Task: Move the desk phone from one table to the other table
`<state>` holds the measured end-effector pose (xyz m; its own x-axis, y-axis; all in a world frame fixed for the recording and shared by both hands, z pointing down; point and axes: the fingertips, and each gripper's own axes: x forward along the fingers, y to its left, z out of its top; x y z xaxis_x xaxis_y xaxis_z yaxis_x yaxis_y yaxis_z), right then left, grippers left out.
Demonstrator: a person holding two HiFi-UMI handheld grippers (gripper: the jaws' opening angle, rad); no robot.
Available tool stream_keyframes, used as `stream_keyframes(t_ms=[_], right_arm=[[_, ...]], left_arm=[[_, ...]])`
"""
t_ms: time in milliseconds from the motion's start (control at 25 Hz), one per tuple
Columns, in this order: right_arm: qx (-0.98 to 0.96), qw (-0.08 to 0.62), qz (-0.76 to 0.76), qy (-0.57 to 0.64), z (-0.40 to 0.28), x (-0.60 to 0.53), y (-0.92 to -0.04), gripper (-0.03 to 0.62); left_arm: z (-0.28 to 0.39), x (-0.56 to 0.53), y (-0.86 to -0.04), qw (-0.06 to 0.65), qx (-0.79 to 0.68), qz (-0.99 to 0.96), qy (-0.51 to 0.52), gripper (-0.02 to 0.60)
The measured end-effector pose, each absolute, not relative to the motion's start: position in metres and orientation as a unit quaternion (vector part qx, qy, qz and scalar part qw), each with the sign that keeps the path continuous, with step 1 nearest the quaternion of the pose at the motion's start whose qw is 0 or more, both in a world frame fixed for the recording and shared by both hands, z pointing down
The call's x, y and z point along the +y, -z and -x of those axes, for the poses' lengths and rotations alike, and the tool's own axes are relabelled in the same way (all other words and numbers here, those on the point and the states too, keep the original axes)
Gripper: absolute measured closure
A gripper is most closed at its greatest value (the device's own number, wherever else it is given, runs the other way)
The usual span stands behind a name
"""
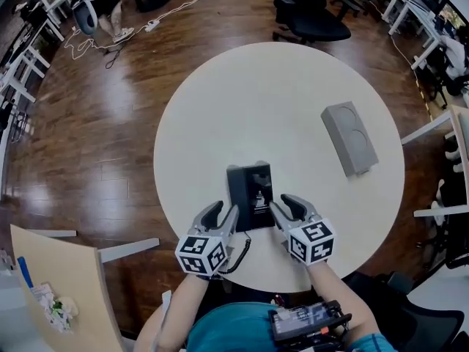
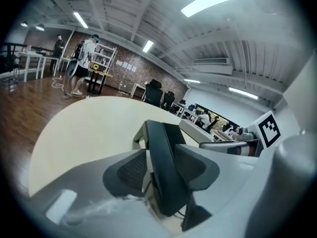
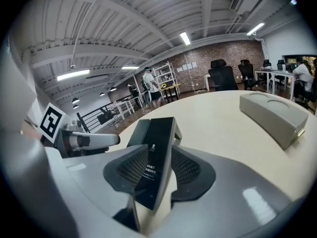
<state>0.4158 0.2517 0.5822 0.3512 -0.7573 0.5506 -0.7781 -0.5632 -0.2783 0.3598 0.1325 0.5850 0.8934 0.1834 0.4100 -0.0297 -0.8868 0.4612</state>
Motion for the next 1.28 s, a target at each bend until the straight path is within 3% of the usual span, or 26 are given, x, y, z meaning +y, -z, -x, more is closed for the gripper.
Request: stream_keyframes(t_ms=[200,680,1280], right_arm=[[-0.479,-0.031,-0.793,-0.376,-0.421,0.251,-0.611,0.437],[-0.531,-0.094,-0.731,-0.419,-0.411,0.234,-0.632,0.410],[-0.523,-0.121,-0.730,-0.422,-0.410,0.232,-0.625,0.437]], left_arm=[[-0.374,0.136,-0.606,0.271,0.066,-0.931,-0.236,0.361],[-0.394,0.156,-0.624,0.304,0.113,-0.912,-0.251,0.360],[-0.396,0.150,-0.612,0.356,0.107,-0.904,-0.210,0.419]])
